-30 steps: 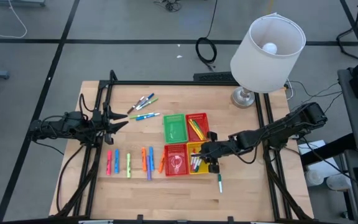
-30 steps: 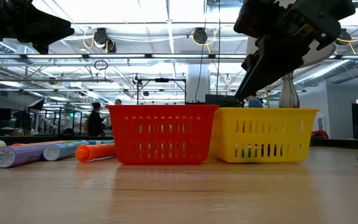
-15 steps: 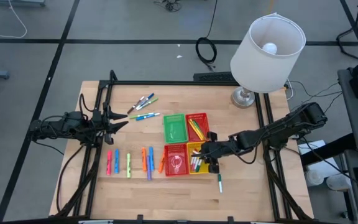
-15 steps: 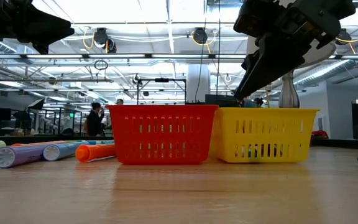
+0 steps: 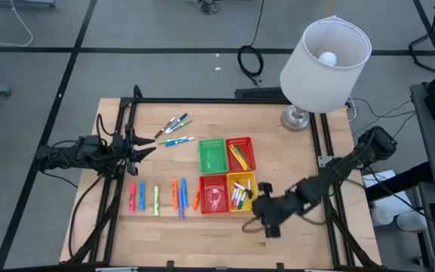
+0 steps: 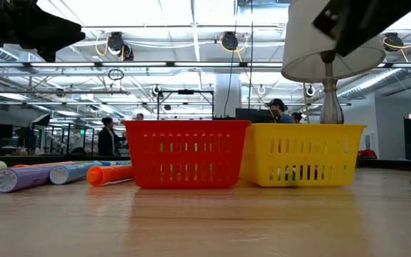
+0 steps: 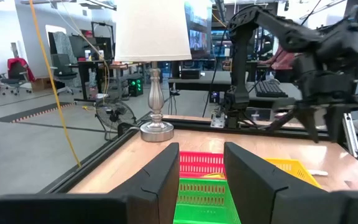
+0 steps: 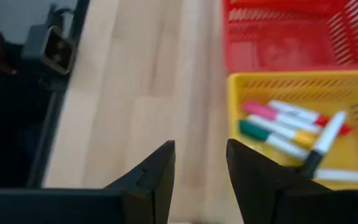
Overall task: Pick & Place Markers
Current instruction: Put the small green highlighter pen into the yellow bin
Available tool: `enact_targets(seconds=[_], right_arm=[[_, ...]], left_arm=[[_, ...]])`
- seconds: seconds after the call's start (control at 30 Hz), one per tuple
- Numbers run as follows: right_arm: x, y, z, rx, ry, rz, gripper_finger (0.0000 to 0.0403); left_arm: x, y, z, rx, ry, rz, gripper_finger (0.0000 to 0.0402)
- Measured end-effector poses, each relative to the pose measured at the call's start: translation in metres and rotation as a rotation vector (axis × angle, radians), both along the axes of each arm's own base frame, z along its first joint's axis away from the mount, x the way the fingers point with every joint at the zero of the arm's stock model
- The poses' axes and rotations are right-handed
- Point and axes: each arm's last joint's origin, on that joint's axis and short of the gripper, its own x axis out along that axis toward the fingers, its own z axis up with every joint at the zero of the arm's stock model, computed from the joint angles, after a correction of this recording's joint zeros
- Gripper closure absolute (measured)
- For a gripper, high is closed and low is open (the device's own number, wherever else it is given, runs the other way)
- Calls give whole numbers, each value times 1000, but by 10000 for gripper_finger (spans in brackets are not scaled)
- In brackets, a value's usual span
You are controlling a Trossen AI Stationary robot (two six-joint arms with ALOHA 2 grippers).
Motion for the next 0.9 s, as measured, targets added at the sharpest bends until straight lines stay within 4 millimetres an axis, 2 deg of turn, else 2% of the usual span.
enact_targets(seconds=[0.13, 0.33, 0.43, 0.53, 0.7, 0.9], right_arm=[[4, 26, -5, -6, 101, -21, 271], [6, 41, -43, 7, 418, -113, 271], [6, 37, -58, 80, 597, -246, 271], [6, 29, -66, 105, 701, -434, 271], [8, 14, -71, 141, 742, -622, 271], [11, 10, -70, 174, 738, -687, 271]], left_arm=[[0, 0, 0, 0, -1, 0, 268], [0, 0, 0, 0, -1, 0, 268], [0, 0, 0, 0, -1, 0, 268], [0, 0, 0, 0, -4, 0, 268], [0, 0, 0, 0, -1, 0, 268], [0, 0, 0, 0, -1, 0, 268]])
